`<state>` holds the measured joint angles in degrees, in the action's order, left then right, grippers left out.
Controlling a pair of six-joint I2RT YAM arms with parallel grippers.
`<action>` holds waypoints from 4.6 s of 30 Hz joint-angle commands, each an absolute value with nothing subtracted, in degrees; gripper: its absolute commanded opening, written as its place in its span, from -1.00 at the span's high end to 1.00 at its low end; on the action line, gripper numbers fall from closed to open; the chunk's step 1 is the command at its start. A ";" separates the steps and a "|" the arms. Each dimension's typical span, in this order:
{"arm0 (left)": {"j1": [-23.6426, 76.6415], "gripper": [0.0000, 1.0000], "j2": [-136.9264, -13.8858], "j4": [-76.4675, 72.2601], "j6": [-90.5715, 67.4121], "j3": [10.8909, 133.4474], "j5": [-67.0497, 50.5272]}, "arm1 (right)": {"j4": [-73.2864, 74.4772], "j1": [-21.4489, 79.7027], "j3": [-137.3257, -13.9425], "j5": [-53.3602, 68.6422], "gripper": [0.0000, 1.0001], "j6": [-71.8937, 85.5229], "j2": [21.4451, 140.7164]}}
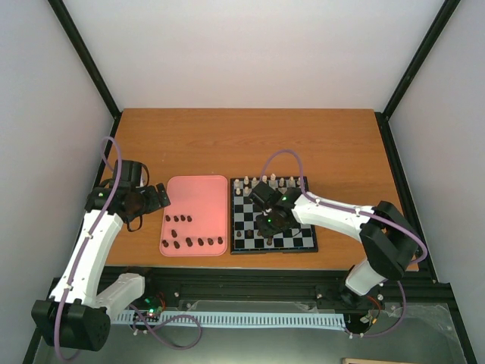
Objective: Set up the chess pieces on the board
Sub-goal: Place the chess piece on the chessboard, then pick up the chess piece from the storage box.
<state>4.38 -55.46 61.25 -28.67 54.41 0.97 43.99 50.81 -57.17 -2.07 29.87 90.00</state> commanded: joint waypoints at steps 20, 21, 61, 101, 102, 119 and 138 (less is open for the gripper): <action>4.00 -1.00 -55.88 60.03 -29.62 54.55 0.72 | 41.99 49.83 -55.97 -0.62 0.94 29.36 93.48; 3.99 -0.99 -55.84 60.03 -29.62 54.50 0.63 | 42.01 49.83 -55.92 -0.51 0.94 29.40 93.62; 4.03 -0.99 -55.92 60.13 -28.89 55.32 0.80 | 48.75 49.45 -79.07 -3.57 0.27 25.63 100.37; 3.96 -1.00 -54.51 63.11 -29.71 58.71 2.61 | 52.55 59.94 -124.72 12.96 0.34 17.19 141.59; 3.97 -0.99 -54.58 63.15 -29.72 58.67 2.63 | 52.54 59.99 -124.74 12.98 0.34 17.12 141.67; 4.00 -0.99 -54.06 62.94 -30.08 57.93 2.38 | 53.37 59.60 -125.90 10.67 0.88 16.54 140.94; 3.96 -0.99 -54.64 60.80 -29.53 56.24 0.82 | 50.09 52.98 -88.98 0.90 0.90 21.18 106.17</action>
